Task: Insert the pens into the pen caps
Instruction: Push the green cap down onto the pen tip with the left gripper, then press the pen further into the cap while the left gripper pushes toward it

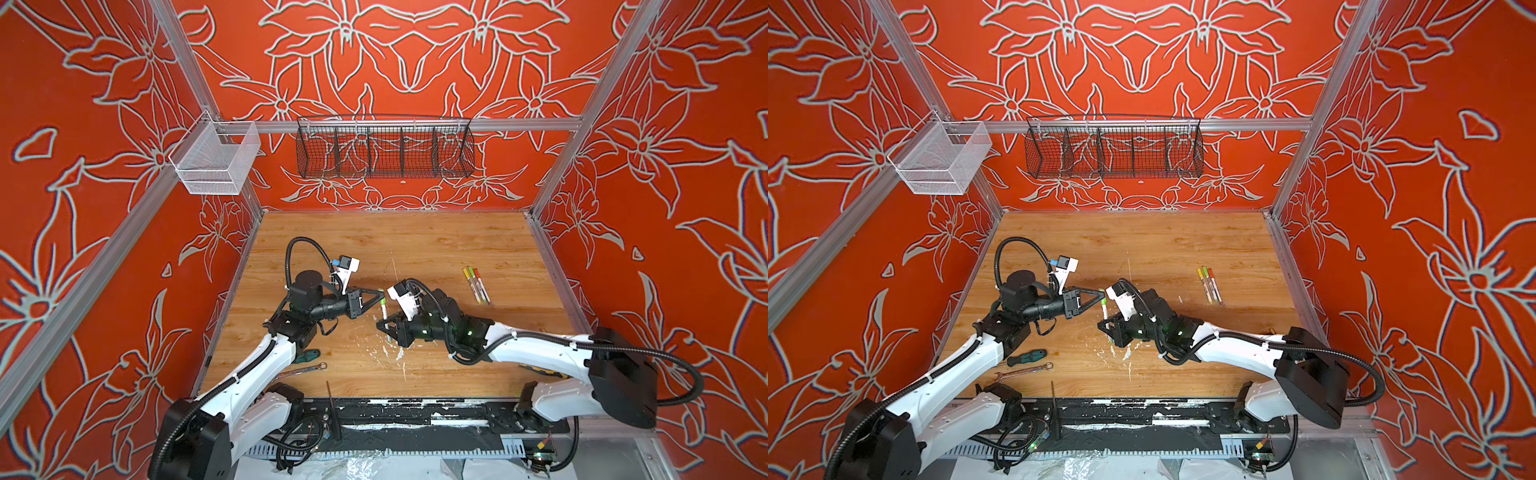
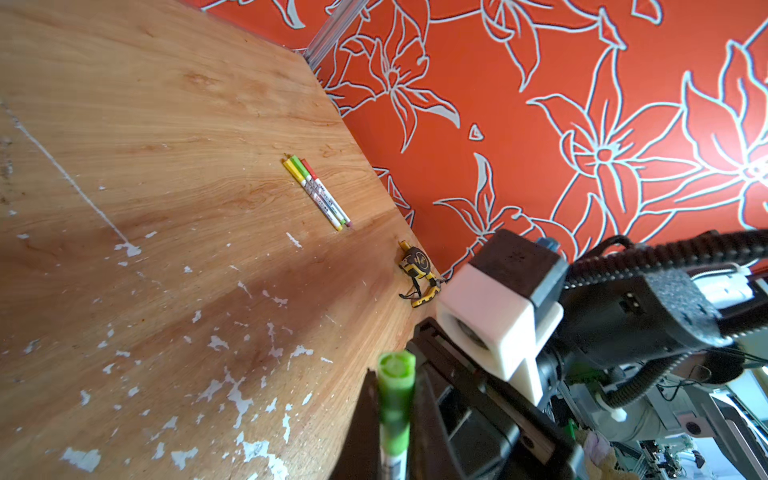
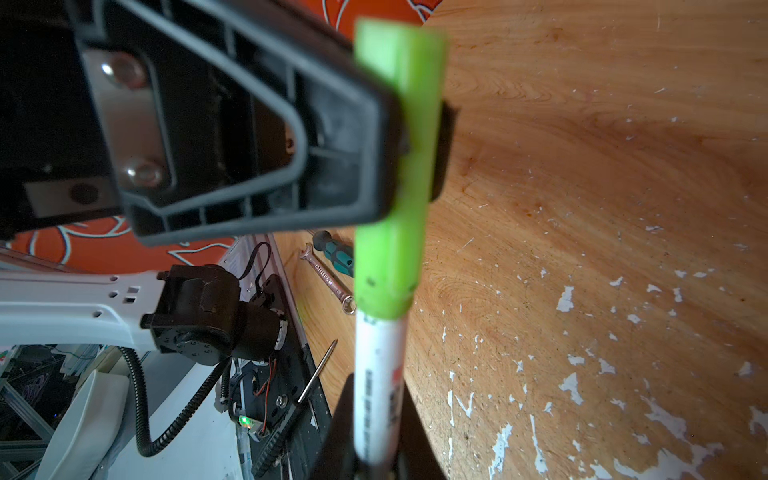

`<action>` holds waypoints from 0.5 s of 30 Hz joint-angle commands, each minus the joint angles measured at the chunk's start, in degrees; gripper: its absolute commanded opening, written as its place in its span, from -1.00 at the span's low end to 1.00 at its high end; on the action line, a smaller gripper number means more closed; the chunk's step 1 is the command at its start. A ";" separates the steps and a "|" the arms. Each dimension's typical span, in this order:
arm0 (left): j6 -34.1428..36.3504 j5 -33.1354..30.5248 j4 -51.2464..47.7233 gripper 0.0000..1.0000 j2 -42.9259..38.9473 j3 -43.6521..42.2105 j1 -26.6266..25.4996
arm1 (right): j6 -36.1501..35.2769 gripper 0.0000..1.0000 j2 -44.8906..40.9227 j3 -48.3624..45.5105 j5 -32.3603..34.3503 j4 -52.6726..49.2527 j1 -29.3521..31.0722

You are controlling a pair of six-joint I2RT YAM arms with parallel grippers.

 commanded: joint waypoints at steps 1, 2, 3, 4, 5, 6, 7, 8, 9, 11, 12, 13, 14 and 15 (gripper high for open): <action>1.95 6.69 -3.39 -1.00 -0.10 -0.22 -4.26 | -4.09 -1.00 -2.46 1.00 2.77 5.98 -0.15; 2.42 6.39 -3.89 -1.00 -0.11 -0.16 -4.90 | -4.74 -1.00 -3.00 1.21 3.08 5.89 -0.22; 3.07 6.12 -4.54 -1.00 -0.10 -0.15 -5.59 | -5.41 -1.00 -3.47 1.34 3.39 5.59 -0.18; 3.64 5.81 -5.19 -1.00 -1.56 0.15 -6.21 | -6.12 -1.00 -3.93 1.64 3.77 5.18 -0.20; 4.26 5.63 -6.08 -1.00 -2.24 0.36 -6.99 | -6.85 -1.00 -4.44 2.09 4.19 4.56 -0.23; 4.97 5.58 -6.71 -1.00 -2.60 0.66 -7.84 | -7.67 -1.00 -5.06 2.46 4.74 3.85 -0.22; 5.54 5.25 -7.38 -1.00 -2.93 0.83 -8.54 | -8.28 -1.00 -5.57 2.70 5.19 3.50 -0.24; 6.45 4.74 -8.44 -1.00 -3.45 1.11 -9.28 | -9.01 -1.00 -6.13 3.03 5.47 3.07 -0.24; 7.34 3.98 -9.57 -1.00 -3.90 1.33 -10.04 | -9.73 -1.00 -6.82 3.49 6.11 2.35 -0.24; 9.42 2.04 -12.89 -1.00 -4.84 2.06 -11.56 | -10.95 -1.00 -8.01 4.30 7.11 0.83 -0.27; 10.51 1.03 -14.21 -1.00 -5.38 2.35 -12.40 | -11.73 -1.00 -8.47 4.87 7.43 -0.06 -0.31; 11.08 0.30 -14.78 -1.00 -5.78 2.36 -13.15 | -12.20 -1.00 -8.94 5.31 7.68 -0.84 -0.28; 11.74 -0.23 -15.26 -1.00 -6.35 2.29 -13.93 | -12.93 -1.00 -9.51 5.97 7.84 -1.75 -0.40; 12.08 -0.41 -15.30 -1.00 -6.81 2.09 -14.48 | -13.64 -1.00 -10.05 6.62 7.88 -2.46 -0.42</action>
